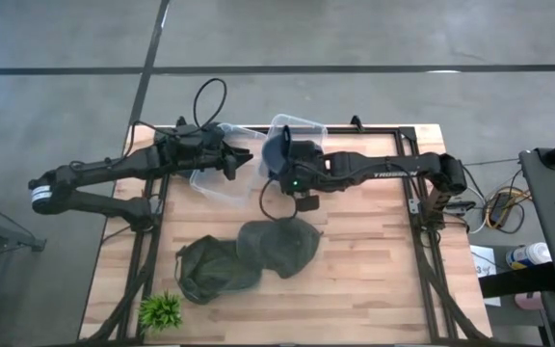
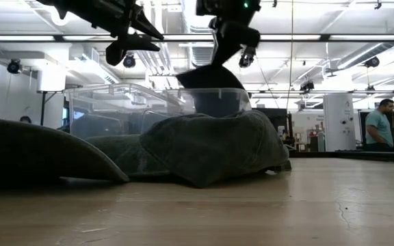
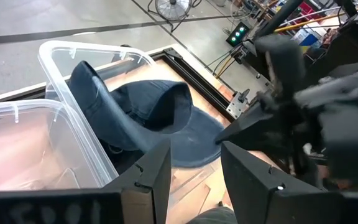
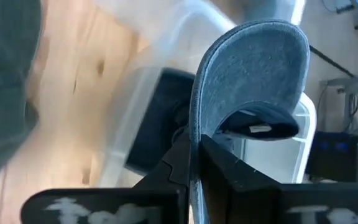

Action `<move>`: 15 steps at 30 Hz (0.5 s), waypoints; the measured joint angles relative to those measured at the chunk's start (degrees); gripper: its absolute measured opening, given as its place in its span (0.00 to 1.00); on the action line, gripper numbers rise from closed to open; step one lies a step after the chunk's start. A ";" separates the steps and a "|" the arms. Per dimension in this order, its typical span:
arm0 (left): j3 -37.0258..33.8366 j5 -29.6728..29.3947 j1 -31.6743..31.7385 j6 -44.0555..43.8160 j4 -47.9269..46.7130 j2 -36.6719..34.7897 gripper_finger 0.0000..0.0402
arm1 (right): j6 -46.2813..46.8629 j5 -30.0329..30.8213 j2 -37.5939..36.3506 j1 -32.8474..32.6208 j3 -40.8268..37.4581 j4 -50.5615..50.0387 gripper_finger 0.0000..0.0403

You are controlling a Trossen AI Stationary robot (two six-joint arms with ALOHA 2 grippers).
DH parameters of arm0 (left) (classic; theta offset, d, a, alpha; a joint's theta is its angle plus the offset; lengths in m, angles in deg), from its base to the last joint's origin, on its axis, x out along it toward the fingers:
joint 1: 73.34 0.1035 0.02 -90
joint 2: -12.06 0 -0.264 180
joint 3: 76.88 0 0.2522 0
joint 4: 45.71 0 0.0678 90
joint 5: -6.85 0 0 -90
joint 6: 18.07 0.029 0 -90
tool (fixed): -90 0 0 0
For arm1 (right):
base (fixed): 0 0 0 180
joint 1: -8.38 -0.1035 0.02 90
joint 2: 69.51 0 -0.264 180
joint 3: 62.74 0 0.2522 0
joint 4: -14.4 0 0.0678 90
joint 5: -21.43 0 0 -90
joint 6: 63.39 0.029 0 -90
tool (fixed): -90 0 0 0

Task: Pick & Place hat
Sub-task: Put the bottom blue cap into the right transparent bin

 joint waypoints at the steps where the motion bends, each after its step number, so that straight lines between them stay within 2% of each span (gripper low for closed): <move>1: 0.00 0.01 0.00 -0.04 -0.01 0.00 0.33 | -1.36 0.04 0.00 0.00 -0.90 0.35 0.04; 6: 0.00 0.17 0.00 -0.08 -0.26 0.00 0.33 | -6.51 -2.19 -0.07 0.75 -4.63 1.60 0.04; 10: 0.00 0.24 0.00 -0.08 -1.15 0.00 0.33 | -4.97 -6.54 -0.37 2.28 -5.87 2.28 0.04; 12: 0.00 0.24 -0.01 -0.08 -1.49 0.00 0.33 | -1.08 -10.13 -0.65 3.62 -5.93 2.28 0.04; 15: 0.00 0.22 0.00 -0.08 -1.61 0.00 0.33 | 5.54 -18.95 -1.45 6.29 -5.62 1.35 0.04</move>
